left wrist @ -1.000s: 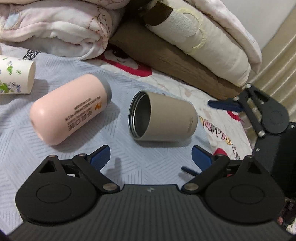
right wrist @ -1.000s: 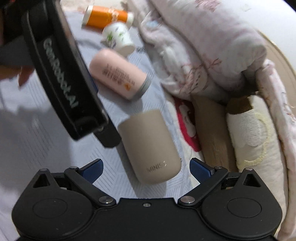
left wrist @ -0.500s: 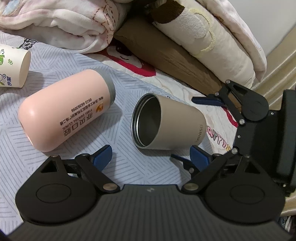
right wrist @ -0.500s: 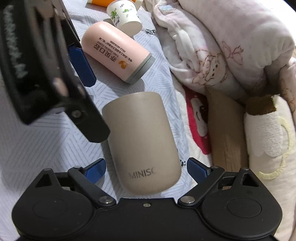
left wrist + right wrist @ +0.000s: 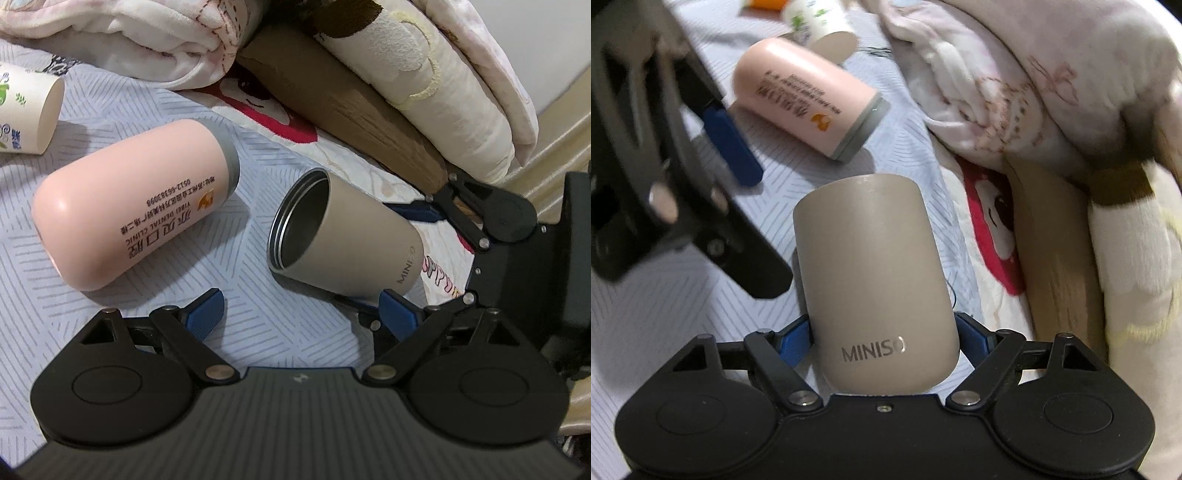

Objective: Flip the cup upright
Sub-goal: 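Grip the tumbler body with the left tool while the right tool holds its base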

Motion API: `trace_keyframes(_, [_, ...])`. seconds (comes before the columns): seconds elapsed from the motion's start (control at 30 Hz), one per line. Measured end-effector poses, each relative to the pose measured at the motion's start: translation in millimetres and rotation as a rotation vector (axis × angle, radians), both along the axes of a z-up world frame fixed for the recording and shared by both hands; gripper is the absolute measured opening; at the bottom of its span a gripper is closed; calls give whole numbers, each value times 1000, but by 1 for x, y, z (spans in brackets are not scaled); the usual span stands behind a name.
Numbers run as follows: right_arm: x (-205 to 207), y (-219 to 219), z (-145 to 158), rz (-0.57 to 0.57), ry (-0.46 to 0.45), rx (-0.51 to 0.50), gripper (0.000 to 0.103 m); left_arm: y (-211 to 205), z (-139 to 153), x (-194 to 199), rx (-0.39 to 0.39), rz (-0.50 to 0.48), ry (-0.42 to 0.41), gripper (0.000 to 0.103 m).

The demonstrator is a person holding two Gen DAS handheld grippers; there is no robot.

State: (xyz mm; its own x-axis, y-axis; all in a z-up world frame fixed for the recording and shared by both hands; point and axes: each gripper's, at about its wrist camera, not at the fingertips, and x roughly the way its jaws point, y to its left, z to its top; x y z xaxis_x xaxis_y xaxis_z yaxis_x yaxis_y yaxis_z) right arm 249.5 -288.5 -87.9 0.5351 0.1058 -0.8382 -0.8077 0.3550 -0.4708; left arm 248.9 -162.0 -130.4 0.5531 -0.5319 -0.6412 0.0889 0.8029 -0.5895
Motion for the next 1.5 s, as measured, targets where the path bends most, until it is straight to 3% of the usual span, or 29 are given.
trace_keyframes(0.1, [-3, 0, 4, -92, 34, 67, 85, 6, -1, -4, -31, -4, 6, 91])
trace_keyframes(0.2, [-10, 3, 6, -168, 61, 113, 85, 18, -3, -9, -111, -11, 44, 91])
trace_keyframes(0.53, [-26, 6, 13, -545, 184, 339, 85, 38, 6, -31, -80, -9, 29, 91])
trace_keyframes(0.7, [-42, 12, 15, -685, 252, 424, 85, 52, 5, -36, -125, -6, 89, 88])
trace_keyframes(0.93, [-61, 15, 14, -908, 366, 575, 85, 68, 8, -52, -118, -11, 129, 85])
trace_keyframes(1.13, [-81, 15, 8, -1020, 448, 719, 85, 85, 11, -65, -112, -12, 159, 82])
trace_keyframes(1.5, [-111, 22, 2, -1207, 584, 876, 85, 98, 19, -73, -149, -49, 238, 70])
